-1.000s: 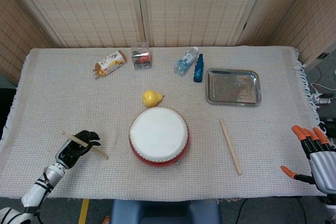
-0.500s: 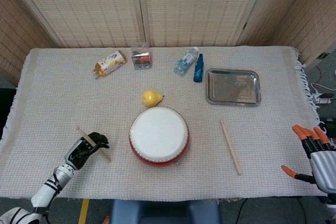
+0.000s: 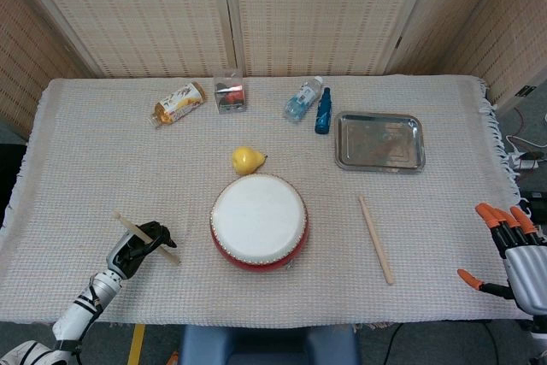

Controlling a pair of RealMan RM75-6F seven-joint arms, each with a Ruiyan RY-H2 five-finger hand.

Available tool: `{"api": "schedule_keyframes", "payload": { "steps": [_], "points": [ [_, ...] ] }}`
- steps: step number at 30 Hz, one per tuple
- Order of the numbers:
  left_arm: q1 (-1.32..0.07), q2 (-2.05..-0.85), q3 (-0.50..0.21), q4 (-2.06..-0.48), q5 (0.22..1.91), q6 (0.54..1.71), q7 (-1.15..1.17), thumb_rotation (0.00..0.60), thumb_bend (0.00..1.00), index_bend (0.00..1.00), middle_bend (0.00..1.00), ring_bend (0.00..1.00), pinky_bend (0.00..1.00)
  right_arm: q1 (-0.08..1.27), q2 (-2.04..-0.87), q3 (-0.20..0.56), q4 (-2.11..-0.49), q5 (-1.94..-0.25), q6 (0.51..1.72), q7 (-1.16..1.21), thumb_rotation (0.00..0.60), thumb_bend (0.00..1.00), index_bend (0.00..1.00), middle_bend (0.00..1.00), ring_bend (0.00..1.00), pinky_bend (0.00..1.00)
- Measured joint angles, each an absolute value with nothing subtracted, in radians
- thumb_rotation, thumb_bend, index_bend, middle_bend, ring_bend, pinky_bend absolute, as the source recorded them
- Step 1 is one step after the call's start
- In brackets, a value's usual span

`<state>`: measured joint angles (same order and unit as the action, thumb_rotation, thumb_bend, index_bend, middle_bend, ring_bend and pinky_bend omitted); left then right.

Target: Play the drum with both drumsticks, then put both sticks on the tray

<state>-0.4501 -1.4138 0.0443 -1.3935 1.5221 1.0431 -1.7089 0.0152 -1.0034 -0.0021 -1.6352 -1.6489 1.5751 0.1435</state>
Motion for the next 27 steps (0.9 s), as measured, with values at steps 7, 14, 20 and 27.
{"api": "schedule_keyframes", "payload": {
  "steps": [7,14,20,27],
  "points": [
    [-0.444,-1.424,0.040,-1.399,1.509,1.040,-1.628,0.361,0.24,0.69,0.64,0.58,0.51,0.015,-1.004,-0.002,-1.634,-1.651,1.578,0.146,0.502,0.14,0.00,0.07,0.00,0.02],
    [-0.438,-1.435,0.030,-1.409,1.489,1.036,-1.529,0.361,0.23,0.71,0.68,0.62,0.57,0.017,-1.003,0.000,-1.634,-1.653,1.580,0.149,0.502,0.14,0.00,0.07,0.00,0.02],
    [-0.431,-1.451,0.023,-1.422,1.472,1.030,-1.436,0.363,0.24,0.72,0.68,0.62,0.57,0.016,-1.004,-0.001,-1.633,-1.652,1.579,0.151,0.503,0.14,0.00,0.07,0.00,0.02],
    [-0.422,-1.475,0.023,-1.420,1.464,1.025,-1.369,0.363,0.24,0.74,0.70,0.63,0.57,0.015,-1.004,-0.001,-1.633,-1.652,1.582,0.154,0.503,0.14,0.00,0.07,0.00,0.02]
  ]
}}
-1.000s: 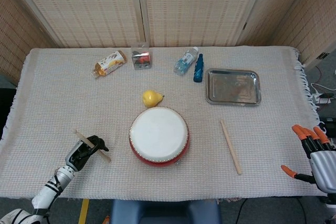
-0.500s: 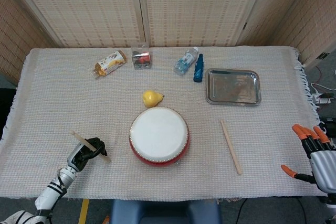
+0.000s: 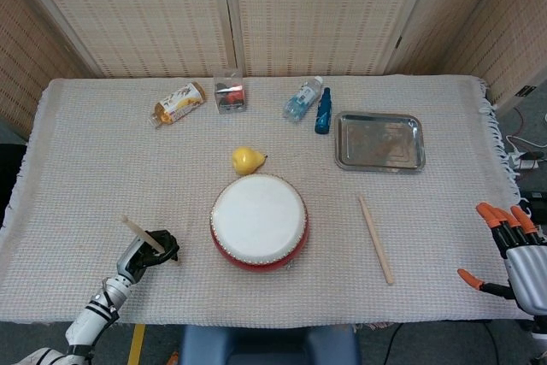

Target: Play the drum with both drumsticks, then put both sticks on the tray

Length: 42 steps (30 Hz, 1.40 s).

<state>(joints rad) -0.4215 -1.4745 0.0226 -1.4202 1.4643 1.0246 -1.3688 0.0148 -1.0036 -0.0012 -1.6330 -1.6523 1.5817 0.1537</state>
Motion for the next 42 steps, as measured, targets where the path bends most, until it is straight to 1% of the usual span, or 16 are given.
{"api": "schedule_keyframes", "payload": {
  "steps": [8,15,20,24,28,29,33,36,42],
  "points": [
    [-0.409,-1.502,0.021,-1.408,1.452,1.016,-1.312,0.365,0.24,0.76,0.71,0.65,0.57,0.016,-1.004,-0.002,-1.634,-1.653,1.581,0.155,0.502,0.14,0.00,0.07,0.00,0.02],
    [-0.403,-1.523,0.014,-1.394,1.441,1.009,-1.271,0.376,0.24,0.80,0.76,0.69,0.59,0.015,-1.002,-0.002,-1.635,-1.655,1.583,0.160,0.501,0.14,0.00,0.07,0.00,0.02],
    [-0.397,-1.541,0.008,-1.387,1.430,1.008,-1.224,0.422,0.24,0.85,0.83,0.76,0.64,0.015,-1.002,-0.001,-1.634,-1.659,1.589,0.162,0.502,0.14,0.00,0.07,0.00,0.02],
    [-0.391,-1.558,0.003,-1.382,1.420,1.010,-1.180,0.488,0.24,0.89,0.88,0.81,0.72,0.014,-1.002,0.000,-1.634,-1.659,1.591,0.162,0.501,0.14,0.00,0.07,0.00,0.02],
    [-0.383,-1.573,-0.003,-1.377,1.410,1.012,-1.145,0.587,0.24,0.93,0.93,0.86,0.81,0.015,-1.002,0.000,-1.635,-1.659,1.591,0.161,0.501,0.14,0.00,0.07,0.00,0.02],
    [-0.379,-1.579,-0.005,-1.375,1.406,1.014,-1.137,0.596,0.24,0.94,0.94,0.86,0.82,0.015,-1.002,0.000,-1.635,-1.659,1.591,0.160,0.502,0.14,0.00,0.07,0.00,0.02],
    [-0.373,-1.587,-0.012,-1.373,1.398,1.018,-1.127,0.600,0.24,0.96,0.96,0.88,0.86,0.015,-1.002,0.001,-1.635,-1.659,1.591,0.159,0.502,0.14,0.00,0.07,0.00,0.02],
    [-0.369,-1.589,-0.018,-1.374,1.393,1.019,-1.124,0.600,0.24,1.00,1.00,0.93,0.91,0.015,-1.001,0.001,-1.636,-1.660,1.592,0.158,0.502,0.14,0.00,0.07,0.00,0.02],
    [-0.358,-1.599,-0.033,-1.375,1.379,1.022,-1.107,0.600,0.26,1.00,1.00,0.99,1.00,0.016,-1.001,0.003,-1.637,-1.660,1.593,0.153,0.502,0.14,0.00,0.07,0.00,0.02]
  ]
}}
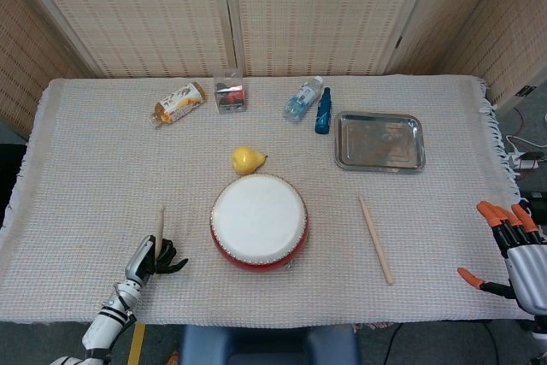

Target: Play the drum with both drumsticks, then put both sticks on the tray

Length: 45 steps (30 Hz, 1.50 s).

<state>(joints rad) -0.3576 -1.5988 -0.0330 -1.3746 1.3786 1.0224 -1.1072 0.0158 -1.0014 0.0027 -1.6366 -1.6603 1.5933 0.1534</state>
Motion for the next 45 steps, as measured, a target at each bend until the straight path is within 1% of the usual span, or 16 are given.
{"api": "schedule_keyframes", "payload": {
  "steps": [8,13,24,29,31,33,38,42,45],
  "points": [
    [-0.350,-1.607,-0.040,-1.361,1.393,1.030,-1.126,0.600,0.28,1.00,1.00,1.00,1.00,0.017,-1.001,0.004,-1.637,-1.660,1.593,0.152,0.503,0.14,0.00,0.07,0.00,0.02],
    [-0.344,-1.609,-0.036,-1.346,1.427,1.051,-1.160,0.600,0.34,1.00,1.00,1.00,1.00,0.019,-1.001,0.004,-1.640,-1.661,1.591,0.149,0.501,0.14,0.00,0.07,0.00,0.02],
    [-0.336,-1.615,0.020,-1.271,1.551,1.132,-1.248,0.600,0.40,1.00,1.00,1.00,1.00,0.022,-1.000,0.003,-1.649,-1.666,1.587,0.138,0.502,0.14,0.00,0.07,0.00,0.02],
    [-0.332,-1.625,0.046,-1.230,1.584,1.162,-1.279,0.600,0.41,1.00,1.00,1.00,1.00,0.022,-1.000,0.002,-1.651,-1.666,1.587,0.135,0.502,0.14,0.00,0.07,0.00,0.02],
    [-0.331,-1.628,0.053,-1.216,1.596,1.176,-1.286,0.600,0.43,1.00,1.00,1.00,1.00,0.021,-1.000,0.002,-1.652,-1.666,1.587,0.134,0.502,0.14,0.00,0.07,0.00,0.02],
    [-0.331,-1.629,0.058,-1.206,1.607,1.195,-1.286,0.600,0.47,1.00,1.00,1.00,1.00,0.021,-1.000,0.002,-1.653,-1.667,1.588,0.133,0.502,0.14,0.00,0.07,0.00,0.02],
    [-0.329,-1.612,0.054,-1.211,1.616,1.230,-1.216,0.600,0.61,1.00,1.00,1.00,1.00,0.023,-0.997,0.002,-1.655,-1.669,1.585,0.126,0.502,0.14,0.00,0.07,0.00,0.02],
    [-0.329,-1.577,0.036,-1.228,1.615,1.260,-1.089,0.600,0.63,1.00,1.00,1.00,1.00,0.031,-0.985,-0.003,-1.664,-1.670,1.562,0.112,0.502,0.14,0.00,0.07,0.00,0.03],
    [-0.327,-1.544,0.015,-1.247,1.609,1.289,-0.944,0.600,0.63,1.00,1.00,1.00,1.00,0.043,-0.976,-0.009,-1.680,-1.668,1.526,0.095,0.501,0.14,0.00,0.07,0.00,0.03]
  ]
}}
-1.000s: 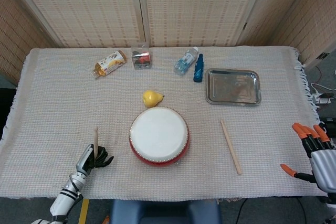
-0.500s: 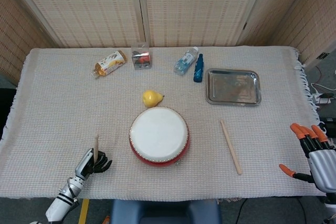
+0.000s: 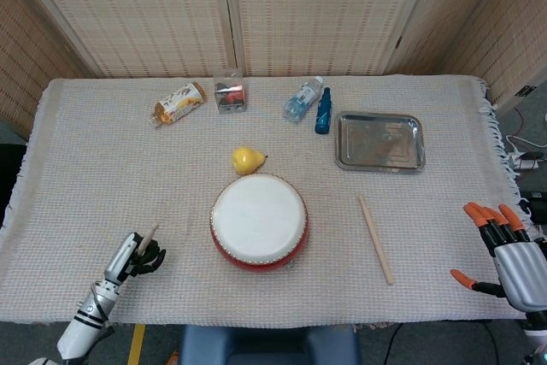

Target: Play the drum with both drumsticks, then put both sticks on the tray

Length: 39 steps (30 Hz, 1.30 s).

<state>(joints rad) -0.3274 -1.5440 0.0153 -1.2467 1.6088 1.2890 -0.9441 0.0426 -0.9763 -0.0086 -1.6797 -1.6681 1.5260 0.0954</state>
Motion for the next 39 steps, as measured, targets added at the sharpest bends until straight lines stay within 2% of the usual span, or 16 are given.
{"api": "schedule_keyframes", "payload": {
  "steps": [9,15,25,39],
  "points": [
    [-0.309,-1.457,-0.066,-1.316,1.591,1.425,-0.388,0.600,0.63,1.00,1.00,1.00,1.00,0.122,-0.993,-0.013,-1.740,-1.624,1.337,0.030,0.501,0.14,0.00,0.07,0.00,0.03],
    [-0.296,-1.415,-0.103,-1.370,1.601,1.519,-0.138,0.600,0.63,1.00,1.00,1.00,1.00,0.198,-1.079,0.005,-1.760,-1.516,1.186,-0.041,0.501,0.14,0.00,0.06,0.00,0.03],
    [-0.286,-1.389,-0.100,-1.412,1.610,1.537,-0.071,0.600,0.63,1.00,1.00,1.00,1.00,0.276,-1.251,0.031,-1.663,-1.395,1.076,-0.176,0.501,0.14,0.00,0.04,0.00,0.00],
    [-0.289,-1.401,-0.094,-1.405,1.616,1.536,-0.013,0.600,0.63,1.00,1.00,1.00,1.00,0.310,-1.397,0.032,-1.524,-1.339,1.059,-0.263,0.501,0.14,0.00,0.02,0.00,0.00]
  ]
}}
